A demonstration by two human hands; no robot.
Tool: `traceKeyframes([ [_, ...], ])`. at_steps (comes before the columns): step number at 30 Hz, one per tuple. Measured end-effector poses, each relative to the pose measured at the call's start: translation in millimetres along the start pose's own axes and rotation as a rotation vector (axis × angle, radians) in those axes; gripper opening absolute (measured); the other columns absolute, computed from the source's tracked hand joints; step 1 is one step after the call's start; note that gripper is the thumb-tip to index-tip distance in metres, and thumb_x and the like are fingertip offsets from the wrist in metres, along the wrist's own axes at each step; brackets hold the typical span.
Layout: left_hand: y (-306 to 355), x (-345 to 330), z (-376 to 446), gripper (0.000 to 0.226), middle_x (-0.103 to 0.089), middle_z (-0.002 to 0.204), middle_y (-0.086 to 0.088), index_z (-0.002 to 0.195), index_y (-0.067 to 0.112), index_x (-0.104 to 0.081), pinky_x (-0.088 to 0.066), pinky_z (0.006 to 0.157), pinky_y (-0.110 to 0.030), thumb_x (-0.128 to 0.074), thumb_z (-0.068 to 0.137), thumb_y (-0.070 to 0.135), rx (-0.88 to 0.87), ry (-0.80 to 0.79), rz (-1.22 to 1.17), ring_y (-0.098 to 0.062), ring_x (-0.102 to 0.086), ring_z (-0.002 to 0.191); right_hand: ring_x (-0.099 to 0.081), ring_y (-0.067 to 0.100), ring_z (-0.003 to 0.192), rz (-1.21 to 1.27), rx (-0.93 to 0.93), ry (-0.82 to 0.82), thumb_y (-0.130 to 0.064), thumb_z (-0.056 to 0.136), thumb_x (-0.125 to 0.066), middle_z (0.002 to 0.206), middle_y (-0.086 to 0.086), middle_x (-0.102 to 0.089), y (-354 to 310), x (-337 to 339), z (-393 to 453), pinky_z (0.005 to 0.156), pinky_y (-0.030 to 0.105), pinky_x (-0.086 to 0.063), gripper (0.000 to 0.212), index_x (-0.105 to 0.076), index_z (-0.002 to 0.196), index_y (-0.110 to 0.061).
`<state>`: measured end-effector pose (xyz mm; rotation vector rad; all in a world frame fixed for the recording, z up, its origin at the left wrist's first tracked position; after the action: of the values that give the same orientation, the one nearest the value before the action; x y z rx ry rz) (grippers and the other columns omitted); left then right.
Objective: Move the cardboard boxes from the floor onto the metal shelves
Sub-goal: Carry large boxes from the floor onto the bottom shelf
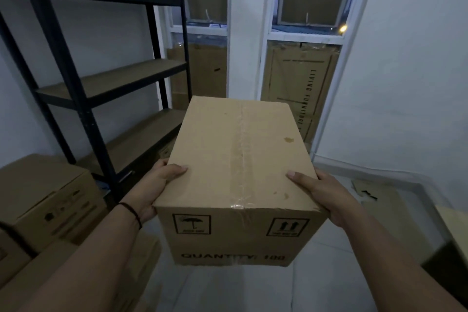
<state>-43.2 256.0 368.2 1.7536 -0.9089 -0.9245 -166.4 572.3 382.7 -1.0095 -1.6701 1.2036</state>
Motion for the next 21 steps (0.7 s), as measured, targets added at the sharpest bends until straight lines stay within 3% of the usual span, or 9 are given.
traceKeyframes([
  [7,15,-22,91,0.038,-0.064,0.104,-0.014,0.122,0.014,-0.047,-0.054,0.054,-0.034,-0.062,0.087,0.017,0.016,-0.01,-0.006,-0.026,-0.066,0.074,-0.072,0.023,0.085,0.0,-0.028,0.027,-0.042,0.075,-0.078,0.099,0.004,-0.074,-4,9,90,0.067,0.032,-0.055,0.048,-0.062,0.115,-0.022],
  [10,26,-28,134,0.036,-0.065,0.104,-0.014,0.119,0.015,-0.048,-0.055,0.058,-0.035,-0.063,0.086,0.017,0.021,-0.024,-0.016,-0.026,-0.066,0.076,-0.071,0.023,0.084,0.006,-0.024,0.044,-0.039,0.076,-0.077,0.097,0.004,-0.075,-13,11,128,0.069,0.032,-0.055,0.038,-0.064,0.108,-0.024],
  [15,48,-40,202,0.042,-0.066,0.107,-0.015,0.123,0.012,-0.048,-0.056,0.069,-0.039,-0.065,0.084,0.017,0.025,-0.04,-0.007,-0.028,-0.067,0.081,-0.07,0.017,0.079,0.033,-0.01,0.066,-0.035,0.079,-0.075,0.094,0.001,-0.073,-33,15,187,0.058,0.025,-0.052,0.022,-0.06,0.094,-0.031],
  [21,67,-66,262,0.042,-0.066,0.103,-0.015,0.123,0.011,-0.049,-0.056,0.056,-0.035,-0.064,0.084,0.016,0.03,-0.063,-0.034,-0.027,-0.067,0.077,-0.071,0.02,0.082,0.022,-0.019,0.085,-0.04,0.074,-0.079,0.097,0.001,-0.074,-44,32,252,0.063,0.028,-0.054,0.043,-0.062,0.111,-0.025],
])
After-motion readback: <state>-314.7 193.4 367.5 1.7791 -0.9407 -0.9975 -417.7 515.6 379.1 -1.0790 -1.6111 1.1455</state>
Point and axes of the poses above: each hand's wrist, its own z-axis towards the middle knuckle, its own x-axis out of the back of the hand, y = z × x, the point moved 7 cm from there along z, towards the middle knuckle
